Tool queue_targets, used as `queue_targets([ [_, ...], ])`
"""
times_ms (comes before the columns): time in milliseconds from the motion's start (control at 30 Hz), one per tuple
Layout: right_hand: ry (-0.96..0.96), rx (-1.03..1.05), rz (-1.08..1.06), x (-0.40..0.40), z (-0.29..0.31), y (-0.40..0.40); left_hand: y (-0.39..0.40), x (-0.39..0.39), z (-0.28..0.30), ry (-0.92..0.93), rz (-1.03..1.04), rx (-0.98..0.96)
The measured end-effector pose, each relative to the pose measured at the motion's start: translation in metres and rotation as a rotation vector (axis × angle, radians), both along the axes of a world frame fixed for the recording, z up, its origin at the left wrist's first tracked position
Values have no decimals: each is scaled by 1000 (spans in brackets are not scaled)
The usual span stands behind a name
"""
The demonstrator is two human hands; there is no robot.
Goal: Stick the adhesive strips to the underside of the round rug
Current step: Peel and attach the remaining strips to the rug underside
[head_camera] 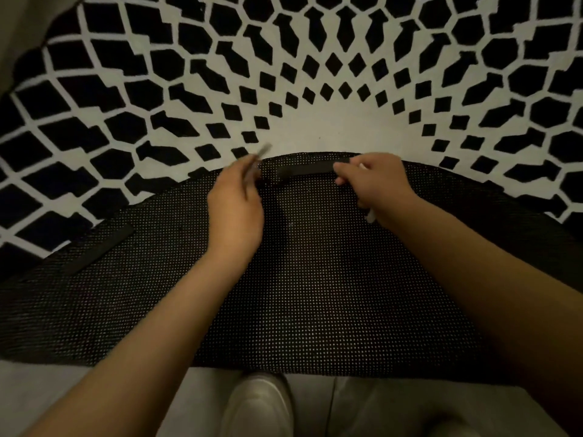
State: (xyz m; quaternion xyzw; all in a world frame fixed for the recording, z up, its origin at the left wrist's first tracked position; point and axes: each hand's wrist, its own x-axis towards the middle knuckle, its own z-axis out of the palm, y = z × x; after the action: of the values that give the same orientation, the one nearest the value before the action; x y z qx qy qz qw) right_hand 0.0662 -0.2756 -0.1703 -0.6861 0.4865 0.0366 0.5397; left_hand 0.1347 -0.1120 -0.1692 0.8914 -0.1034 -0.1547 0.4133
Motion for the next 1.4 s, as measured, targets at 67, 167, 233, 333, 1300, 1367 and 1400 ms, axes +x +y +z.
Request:
queue_targets([
  [67,9,-36,22,6,-3,-6,1,3,-9,-250,-377,174],
  [167,33,-79,36,11,-10,-13,-1,3,-21,-341,-722,408],
  [233,76,-100,79,9,-17,-17,0,1,-32,-287,-841,561],
  [333,158,-205,200,0,-32,-20,3,-5,-39,-239,-836,619],
  [1300,425,-789,877,-38,-27,-8,-2,-3,-37,-325,-787,556],
  [1367,452,-769,821,-45,-26,-14,-2,-1,-37,-320,-802,553],
  [1400,445,-763,810,-47,-26,-16,-3,0,-37,-307,-810,551],
])
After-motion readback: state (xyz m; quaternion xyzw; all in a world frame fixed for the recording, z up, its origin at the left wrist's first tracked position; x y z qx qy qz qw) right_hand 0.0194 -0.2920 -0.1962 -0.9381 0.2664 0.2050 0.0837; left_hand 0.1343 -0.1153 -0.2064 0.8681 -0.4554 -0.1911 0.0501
